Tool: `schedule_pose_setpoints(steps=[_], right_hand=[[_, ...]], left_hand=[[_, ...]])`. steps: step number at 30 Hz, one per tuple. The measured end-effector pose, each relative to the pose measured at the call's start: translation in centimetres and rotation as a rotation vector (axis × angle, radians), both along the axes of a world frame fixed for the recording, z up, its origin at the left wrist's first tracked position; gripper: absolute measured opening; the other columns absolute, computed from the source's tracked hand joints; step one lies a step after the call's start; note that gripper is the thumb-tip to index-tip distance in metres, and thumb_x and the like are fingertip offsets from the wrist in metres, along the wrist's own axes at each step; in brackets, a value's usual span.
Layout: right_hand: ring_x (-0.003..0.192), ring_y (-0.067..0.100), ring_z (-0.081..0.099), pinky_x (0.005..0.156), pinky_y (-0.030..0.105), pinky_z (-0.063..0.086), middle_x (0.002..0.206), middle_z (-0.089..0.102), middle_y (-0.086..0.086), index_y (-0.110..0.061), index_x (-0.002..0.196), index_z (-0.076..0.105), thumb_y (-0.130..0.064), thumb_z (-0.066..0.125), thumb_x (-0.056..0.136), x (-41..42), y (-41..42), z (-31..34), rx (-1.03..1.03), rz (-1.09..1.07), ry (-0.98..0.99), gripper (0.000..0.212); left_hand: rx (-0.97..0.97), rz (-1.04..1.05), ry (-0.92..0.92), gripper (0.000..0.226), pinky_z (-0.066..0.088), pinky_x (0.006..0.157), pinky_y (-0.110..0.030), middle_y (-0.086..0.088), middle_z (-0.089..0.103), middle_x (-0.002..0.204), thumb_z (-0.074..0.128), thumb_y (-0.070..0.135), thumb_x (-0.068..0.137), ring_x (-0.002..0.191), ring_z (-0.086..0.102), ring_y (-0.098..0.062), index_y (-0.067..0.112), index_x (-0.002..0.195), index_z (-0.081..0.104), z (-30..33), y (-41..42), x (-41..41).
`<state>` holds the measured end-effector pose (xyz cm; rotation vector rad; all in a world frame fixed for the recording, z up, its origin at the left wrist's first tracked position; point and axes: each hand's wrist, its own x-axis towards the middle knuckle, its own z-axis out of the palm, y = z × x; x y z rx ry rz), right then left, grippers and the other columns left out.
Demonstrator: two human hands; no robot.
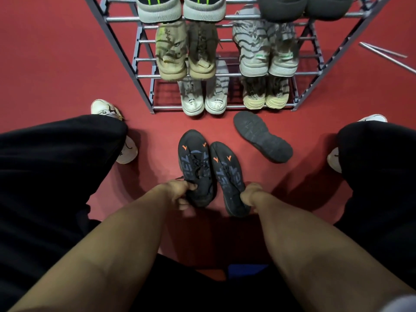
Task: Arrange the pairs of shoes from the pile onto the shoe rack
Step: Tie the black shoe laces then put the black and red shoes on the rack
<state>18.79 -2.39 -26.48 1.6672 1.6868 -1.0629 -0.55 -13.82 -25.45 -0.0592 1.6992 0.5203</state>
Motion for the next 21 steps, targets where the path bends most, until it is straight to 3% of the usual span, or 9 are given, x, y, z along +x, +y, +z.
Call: schedule_pose_setpoints(steps=[4, 6, 8, 11, 15, 21], right_hand=[[0.085, 0.029, 0.061, 0.081, 0.04, 0.055, 0.103, 0.067, 0.017, -0.007, 0.104, 0.063, -0.024, 0.055, 0.093, -0.3, 1.6, 3.2, -0.098, -0.24, 0.151, 0.022], [0.061, 0.025, 0.055, 0.058, 0.029, 0.048, 0.075, 0.059, 0.014, -0.008, 0.083, 0.056, -0.021, 0.057, 0.091, -0.7, 2.9, 5.7, -0.132, -0.24, 0.168, 0.015], [0.045, 0.018, 0.042, 0.05, 0.021, 0.038, 0.06, 0.046, 0.01, -0.009, 0.078, 0.053, -0.022, 0.061, 0.087, -1.2, 4.8, 7.9, -0.117, -0.22, 0.182, 0.017], [0.045, 0.016, 0.042, 0.047, 0.024, 0.042, 0.064, 0.045, 0.007, -0.011, 0.088, 0.054, -0.027, 0.062, 0.09, -2.3, 7.0, 11.4, -0.083, -0.21, 0.258, 0.018], [0.042, 0.013, 0.054, 0.037, 0.022, 0.049, 0.073, 0.052, 0.006, -0.011, 0.081, 0.049, -0.025, 0.053, 0.1, -3.1, 7.0, 16.8, -0.048, -0.329, 0.424, 0.024], [0.081, 0.021, 0.063, 0.055, 0.03, 0.055, 0.095, 0.064, 0.003, -0.018, 0.083, 0.054, -0.018, 0.053, 0.1, -1.0, 5.2, 22.7, 0.038, -0.547, 0.765, 0.017]], left_hand=[[0.043, -0.059, 0.004, 0.011, 0.048, 0.041, -0.021, -0.003, 0.052, 0.064, 0.058, 0.023, 0.091, 0.046, 0.047, -0.016, 0.013, 0.091, 0.055, 1.5, 0.8, -0.3], [0.089, -0.041, -0.04, 0.013, 0.051, 0.056, -0.026, 0.001, 0.061, 0.057, 0.056, 0.027, 0.092, 0.044, 0.053, -0.012, 0.014, 0.09, 0.057, 3.1, 1.8, -0.5], [0.161, 0.032, -0.054, 0.018, 0.047, 0.052, -0.02, 0.002, 0.059, 0.051, 0.053, 0.028, 0.092, 0.046, 0.053, -0.01, 0.015, 0.08, 0.057, 5.2, 3.2, -0.9], [0.237, 0.114, -0.076, 0.022, 0.036, 0.036, -0.012, 0.003, 0.055, 0.046, 0.049, 0.026, 0.091, 0.036, 0.053, -0.007, 0.016, 0.072, 0.053, 8.7, 5.0, -1.7], [0.284, 0.084, -0.053, 0.016, 0.048, 0.041, -0.014, 0.003, 0.054, 0.07, 0.047, 0.025, 0.092, 0.058, 0.053, -0.008, 0.02, 0.079, 0.055, 13.0, 5.2, -2.5], [0.508, 0.191, 0.047, 0.016, 0.047, 0.045, -0.016, 0.003, 0.049, 0.067, 0.05, 0.023, 0.093, 0.054, 0.041, -0.009, 0.021, 0.08, 0.059, 20.9, 4.0, -1.6]])
